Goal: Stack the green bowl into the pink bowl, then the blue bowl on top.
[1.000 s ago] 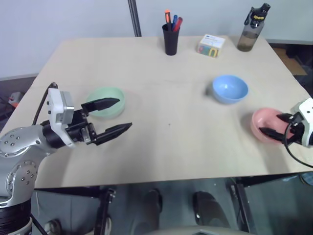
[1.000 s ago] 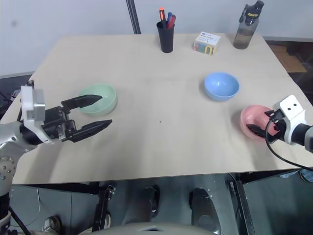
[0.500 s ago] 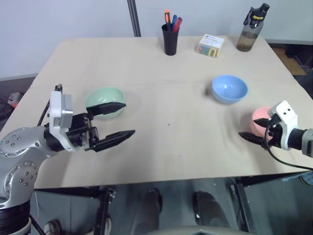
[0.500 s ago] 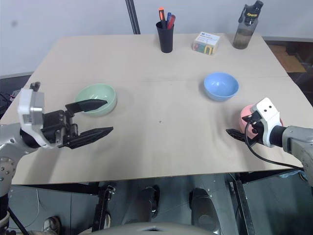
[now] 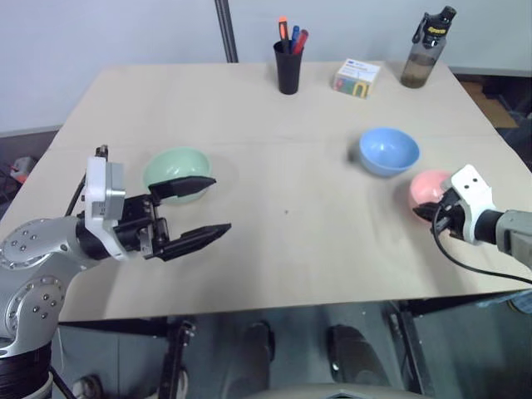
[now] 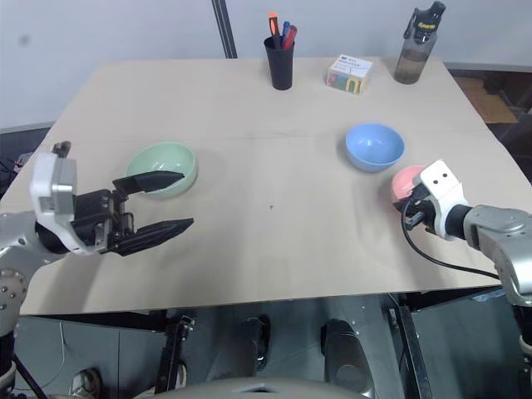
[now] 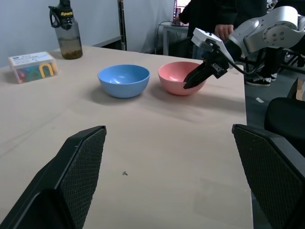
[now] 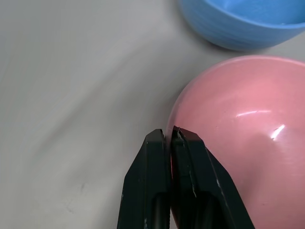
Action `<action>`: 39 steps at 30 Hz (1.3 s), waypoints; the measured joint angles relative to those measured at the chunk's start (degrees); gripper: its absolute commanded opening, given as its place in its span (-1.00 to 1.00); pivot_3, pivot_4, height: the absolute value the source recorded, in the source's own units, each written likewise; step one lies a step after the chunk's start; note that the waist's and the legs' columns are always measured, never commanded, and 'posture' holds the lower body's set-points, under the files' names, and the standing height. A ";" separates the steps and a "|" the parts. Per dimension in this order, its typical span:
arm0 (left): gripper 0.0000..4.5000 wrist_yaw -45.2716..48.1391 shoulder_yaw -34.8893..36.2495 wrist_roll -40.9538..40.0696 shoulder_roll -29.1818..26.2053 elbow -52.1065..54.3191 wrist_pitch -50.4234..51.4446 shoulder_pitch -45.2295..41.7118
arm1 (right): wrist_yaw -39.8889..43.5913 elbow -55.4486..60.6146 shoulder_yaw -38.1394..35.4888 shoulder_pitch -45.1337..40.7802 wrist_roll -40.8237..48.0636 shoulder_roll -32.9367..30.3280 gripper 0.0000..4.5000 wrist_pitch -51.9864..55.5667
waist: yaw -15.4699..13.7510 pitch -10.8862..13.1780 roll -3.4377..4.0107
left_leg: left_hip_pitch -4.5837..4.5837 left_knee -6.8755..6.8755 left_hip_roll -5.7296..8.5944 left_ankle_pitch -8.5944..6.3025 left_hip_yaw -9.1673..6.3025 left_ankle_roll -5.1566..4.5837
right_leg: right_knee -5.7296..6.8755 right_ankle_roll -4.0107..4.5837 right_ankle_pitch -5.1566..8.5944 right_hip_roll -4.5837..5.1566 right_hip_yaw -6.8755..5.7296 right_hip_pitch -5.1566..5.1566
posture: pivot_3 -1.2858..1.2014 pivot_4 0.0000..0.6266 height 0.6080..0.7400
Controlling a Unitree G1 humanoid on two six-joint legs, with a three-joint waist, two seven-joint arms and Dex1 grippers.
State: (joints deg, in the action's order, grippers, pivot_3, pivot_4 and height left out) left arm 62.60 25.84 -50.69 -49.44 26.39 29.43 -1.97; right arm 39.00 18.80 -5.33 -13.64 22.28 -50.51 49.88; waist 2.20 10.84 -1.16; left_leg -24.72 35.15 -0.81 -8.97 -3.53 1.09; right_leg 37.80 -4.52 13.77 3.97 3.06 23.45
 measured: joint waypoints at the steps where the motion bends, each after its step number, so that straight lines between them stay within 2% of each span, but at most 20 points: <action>1: 1.00 -0.13 0.01 0.00 0.00 0.00 -0.03 0.01 | 1.05 1.56 0.58 0.00 0.20 -0.07 -0.97 -0.23 | 0.01 0.00 0.00 | 0.00 0.00 -0.01 0.00 -0.01 0.00 | 0.00 0.00 0.00 0.00 0.00 0.00 | 0.03 -0.52 1.00; 7: 1.00 -0.53 0.38 0.01 0.11 0.00 -0.06 0.43 | 7.32 9.71 3.25 -0.74 6.28 0.27 -0.97 0.08 | 0.01 0.01 0.00 | -0.01 -0.02 -0.03 -0.02 -0.02 -0.02 | -0.03 0.00 0.00 -0.01 -0.02 0.01 | 0.03 -0.52 1.00; 10: 1.00 -1.61 0.78 0.11 0.27 -0.01 -0.07 1.22 | 9.16 12.13 8.45 -4.38 7.74 4.32 -0.97 -0.69 | 0.09 -0.03 -0.08 | 0.01 -0.02 -0.06 -0.02 -0.01 -0.02 | -0.05 0.00 0.00 -0.01 -0.03 0.00 | 0.03 -0.52 1.00; 15: 1.00 -4.14 1.05 1.58 0.44 0.12 -0.14 2.43 | 7.79 4.27 21.84 -12.25 -0.14 13.59 -0.97 -7.17 | 0.14 -0.06 -0.15 | -0.05 -0.02 -0.05 -0.02 -0.02 -0.02 | -0.06 0.01 -0.01 -0.02 -0.03 0.07 | 0.03 -0.52 1.00; 16: 1.00 -5.16 1.01 2.65 0.47 0.26 -0.28 2.73 | 6.55 -1.57 26.08 -16.35 -4.74 18.42 -0.97 -11.20 | 0.38 -0.09 -0.21 | -0.03 -0.03 -0.08 -0.02 -0.01 -0.02 | -0.04 0.02 -0.01 -0.06 -0.02 0.09 | 0.03 -0.52 1.00; 20: 1.00 -7.51 1.38 4.56 0.46 1.53 -0.64 4.15 | 6.03 -9.20 30.17 -20.03 -10.88 22.23 -0.97 -18.32 | -0.11 -0.12 -0.26 | -0.06 -0.09 -0.06 -0.03 -0.04 -0.01 | -0.07 0.23 -0.14 -0.05 -0.05 0.10 | 0.03 -0.52 1.00; 21: 1.00 -8.29 1.47 4.74 0.47 1.72 -0.56 4.66 | 6.01 -10.65 30.18 -20.57 -11.86 22.51 -0.74 -19.77 | -0.13 -0.13 -0.27 | -0.06 -0.10 -0.05 -0.03 -0.04 -0.01 | -0.08 0.23 -0.14 -0.04 -0.04 0.09 | 0.03 -0.52 1.00; 23: 1.00 -10.11 1.80 5.75 0.47 2.42 -0.44 5.41 | 5.67 -13.52 30.10 -21.27 -13.40 22.87 -0.57 -21.34 | -0.09 -0.17 -0.33 | -0.03 -0.10 -0.05 -0.03 -0.04 -0.01 | -0.07 0.23 -0.14 -0.05 -0.05 0.07 | 0.03 -0.52 1.00; 24: 1.00 -11.14 2.00 6.71 0.52 2.87 -0.48 6.14 | 5.53 -15.14 29.89 -21.33 -14.01 23.01 -0.31 -21.44 | -0.06 -0.16 -0.33 | -0.03 -0.09 -0.05 -0.03 -0.04 -0.01 | -0.07 0.23 -0.14 -0.05 -0.05 0.07 | 0.03 -0.52 1.00; 27: 1.00 -16.14 1.99 12.17 1.38 4.47 -0.98 8.17 | 5.64 -17.48 28.85 -21.33 -14.61 23.03 0.29 -21.50 | 0.05 -0.14 -0.31 | -0.04 -0.12 -0.07 -0.03 -0.04 -0.01 | -0.05 0.23 -0.14 -0.06 -0.04 0.13 | 0.03 -0.52 1.00; 29: 1.00 -19.24 1.77 16.00 1.40 4.65 -1.31 8.56 | 5.96 -16.98 27.67 -21.33 -14.56 22.93 0.59 -21.73 | 0.05 -0.14 -0.30 | -0.03 -0.16 -0.07 -0.03 -0.04 -0.01 | -0.05 0.23 -0.14 -0.08 -0.04 0.13 | 0.03 -0.52 1.00; 31: 1.00 -22.83 1.34 18.80 0.75 4.89 0.88 8.15 | 6.95 -14.00 25.63 -21.03 -13.29 22.21 0.59 -21.51 | -0.02 -0.12 -0.30 | -0.06 -0.17 -0.07 -0.03 -0.07 -0.01 | -0.06 0.22 -0.13 -0.08 -0.05 0.14 | 0.03 -0.52 1.00; 33: 1.00 -26.35 -1.66 23.61 -4.96 4.38 6.14 6.09 | 8.59 -7.60 21.01 -20.44 -8.65 21.98 0.59 -21.10 | -0.15 -0.09 -0.35 | -0.07 -0.17 -0.07 -0.03 -0.14 -0.01 | -0.04 0.06 -0.04 -0.12 -0.09 0.13 | 0.03 -0.52 1.00; 34: 1.00 -26.68 -2.06 24.51 -5.79 4.32 6.73 5.56 | 8.98 -6.13 20.14 -20.45 -7.62 22.02 0.59 -21.10 | -0.10 -0.09 -0.34 | -0.05 -0.17 -0.07 -0.03 -0.12 0.00 | -0.05 0.03 -0.02 -0.12 -0.08 0.12 | 0.03 -0.52 1.00; 36: 1.00 -27.67 -6.45 28.55 -10.13 3.58 8.87 2.23 | 10.20 -2.20 17.80 -20.54 -4.32 22.15 0.59 -20.89 | -0.08 -0.11 -0.36 | -0.03 -0.17 -0.08 -0.03 -0.12 0.00 | -0.06 0.01 0.00 -0.13 -0.08 0.10 | 0.03 -0.52 1.00; 39: 1.00 -29.10 -13.85 34.20 -11.72 0.02 9.75 -3.02 | 10.54 -0.18 17.27 -20.60 -2.06 23.70 0.59 -20.62 | 0.18 -0.11 -0.31 | 0.00 -0.18 -0.10 -0.03 -0.06 0.00 | -0.05 0.01 -0.01 -0.12 -0.05 0.12 | 0.03 -0.52 1.00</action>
State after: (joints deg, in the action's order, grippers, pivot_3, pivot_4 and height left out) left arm 33.50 11.98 -16.49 -61.17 26.41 39.19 -4.99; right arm 49.54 18.63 11.94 -34.24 20.23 -26.81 29.26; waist 2.38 10.73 -1.47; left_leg -24.72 34.97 -0.91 -9.00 -3.58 1.09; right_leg 37.75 -4.51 13.76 3.85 3.01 23.57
